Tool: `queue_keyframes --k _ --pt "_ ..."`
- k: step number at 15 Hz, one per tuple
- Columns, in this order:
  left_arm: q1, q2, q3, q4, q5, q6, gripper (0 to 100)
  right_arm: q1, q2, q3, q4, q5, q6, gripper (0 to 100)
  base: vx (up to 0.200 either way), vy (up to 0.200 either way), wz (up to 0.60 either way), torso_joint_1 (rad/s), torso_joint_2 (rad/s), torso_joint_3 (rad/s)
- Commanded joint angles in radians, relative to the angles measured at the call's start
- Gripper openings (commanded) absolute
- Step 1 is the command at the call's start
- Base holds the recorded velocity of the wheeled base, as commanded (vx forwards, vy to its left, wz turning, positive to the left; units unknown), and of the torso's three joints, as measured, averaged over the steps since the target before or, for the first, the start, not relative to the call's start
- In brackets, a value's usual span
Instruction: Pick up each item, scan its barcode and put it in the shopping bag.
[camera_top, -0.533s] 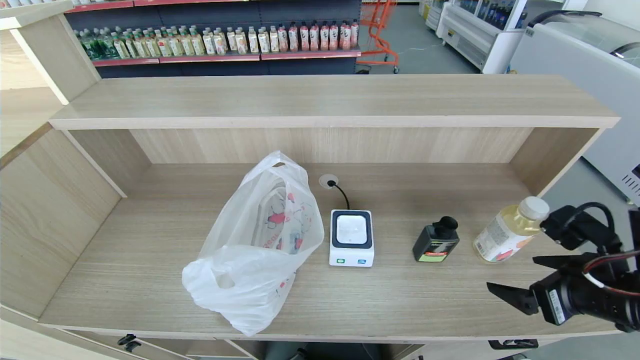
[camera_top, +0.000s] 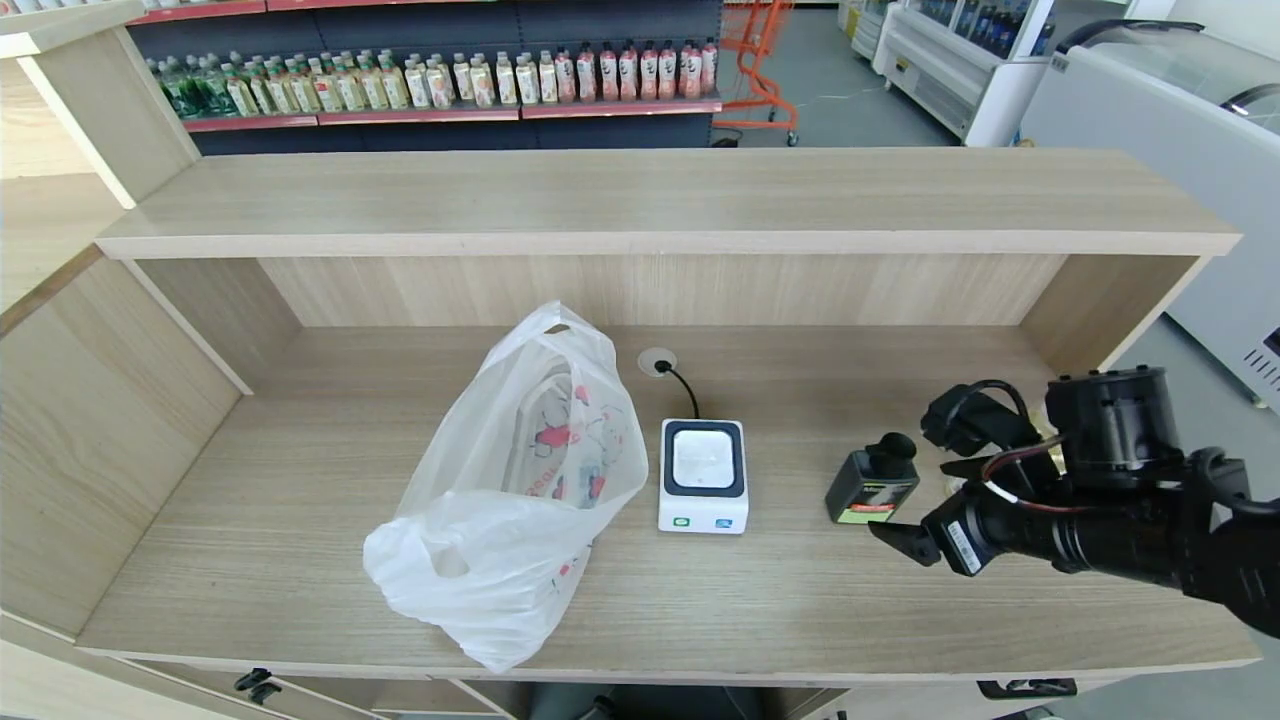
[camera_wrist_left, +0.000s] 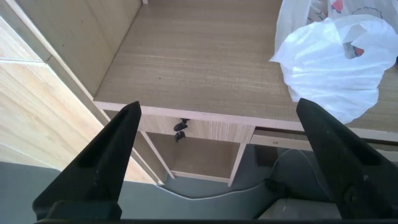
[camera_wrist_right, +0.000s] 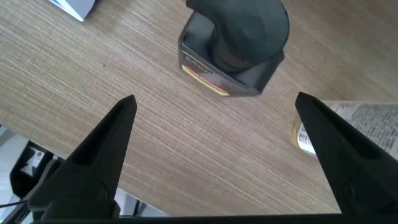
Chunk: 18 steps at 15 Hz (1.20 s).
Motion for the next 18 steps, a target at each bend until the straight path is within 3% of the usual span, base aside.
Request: queue_keyframes --k 1,10,12,13,18 --pt "0.0 0.0 0.0 0.0 0.001 0.0 100 0.026 0.085 -0.067 0.0 0.0 -0.001 100 0.0 0.0 0.0 0.0 0.0 0.0" --pt "0.0 0.0 0.0 0.0 0.001 0.0 100 0.066 0.224 -0.192 -0.005 -0.001 -0.001 100 0.0 0.0 0.0 0.0 0.0 0.0" --pt "0.0 0.0 0.0 0.0 0.001 0.0 100 0.078 0.239 -0.175 -0.06 0.002 0.001 100 0.0 0.0 0.0 0.0 0.0 0.0" --pt "0.0 0.0 0.0 0.0 0.001 0.0 100 0.08 0.242 -0.173 -0.072 -0.001 -0.001 0 0.0 0.0 0.0 0.0 0.0 0.0" --pt "0.0 0.0 0.0 0.0 0.001 0.0 100 0.087 0.233 -0.144 -0.097 -0.001 0.001 0 0.0 0.0 0.0 0.0 0.0 0.0"
